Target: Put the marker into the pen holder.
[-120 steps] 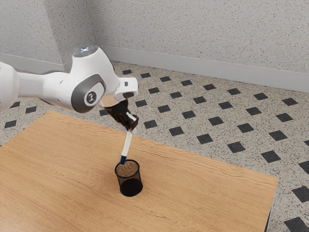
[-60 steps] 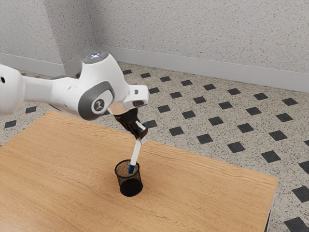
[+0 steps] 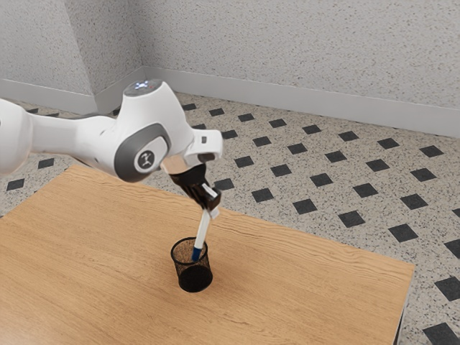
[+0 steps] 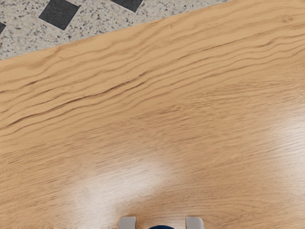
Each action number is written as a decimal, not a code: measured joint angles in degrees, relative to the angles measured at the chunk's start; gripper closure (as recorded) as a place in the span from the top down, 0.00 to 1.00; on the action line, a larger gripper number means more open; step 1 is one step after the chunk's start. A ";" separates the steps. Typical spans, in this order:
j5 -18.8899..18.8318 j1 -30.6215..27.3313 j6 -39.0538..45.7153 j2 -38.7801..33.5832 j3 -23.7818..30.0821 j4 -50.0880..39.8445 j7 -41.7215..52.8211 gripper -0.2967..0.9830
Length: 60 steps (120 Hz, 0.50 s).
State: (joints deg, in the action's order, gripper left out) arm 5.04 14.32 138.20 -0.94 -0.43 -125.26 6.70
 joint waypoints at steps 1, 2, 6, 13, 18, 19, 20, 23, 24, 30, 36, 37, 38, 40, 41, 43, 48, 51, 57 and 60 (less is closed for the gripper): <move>-0.01 -0.07 -0.01 -0.01 0.00 -0.02 0.00 0.19; 0.00 -0.15 -0.02 -0.03 -0.01 -0.04 0.01 0.19; 0.03 -0.45 -0.06 -0.08 -0.06 -0.18 0.04 0.19; 0.06 -1.16 -0.12 -0.15 -0.13 -0.37 0.10 0.19; 0.10 -1.81 -0.17 -0.15 -0.13 -0.41 0.17 0.20; 0.13 -1.93 -0.20 -0.16 -0.15 -0.40 0.21 0.22; 0.18 -2.04 -0.25 -0.16 -0.18 -0.40 0.27 0.23; 0.43 -2.38 -0.44 -0.19 -0.27 -0.37 0.53 0.28; 0.51 -2.50 -0.50 -0.21 -0.30 -0.37 0.61 0.29; 0.89 -3.32 -0.82 -0.30 -0.39 -0.32 1.11 0.38; 1.14 -4.21 -1.09 -0.33 -0.43 -0.31 1.56 0.46; 1.17 -4.36 -1.13 -0.34 -0.43 -0.30 1.63 0.47; 1.20 -4.51 -1.17 -0.34 -0.43 -0.30 1.71 0.49; 1.26 -4.80 -1.23 -0.34 -0.44 -0.29 1.85 0.51; 1.28 -4.95 -1.26 -0.34 -0.44 -0.29 1.92 0.52; 1.33 -5.23 -1.32 -0.35 -0.44 -0.28 2.05 0.54; 1.42 -5.88 -1.46 -0.35 -0.45 -0.24 2.38 0.58; 1.46 -6.23 -1.53 -0.43 -0.45 -0.14 2.56 0.60; 1.43 -6.76 -2.36 -1.44 -0.46 1.00 2.90 0.63; 1.10 -6.86 -3.91 -2.01 -0.49 3.32 3.05 0.65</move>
State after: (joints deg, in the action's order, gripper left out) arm 6.14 7.45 134.30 -2.95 -0.92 -121.94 9.76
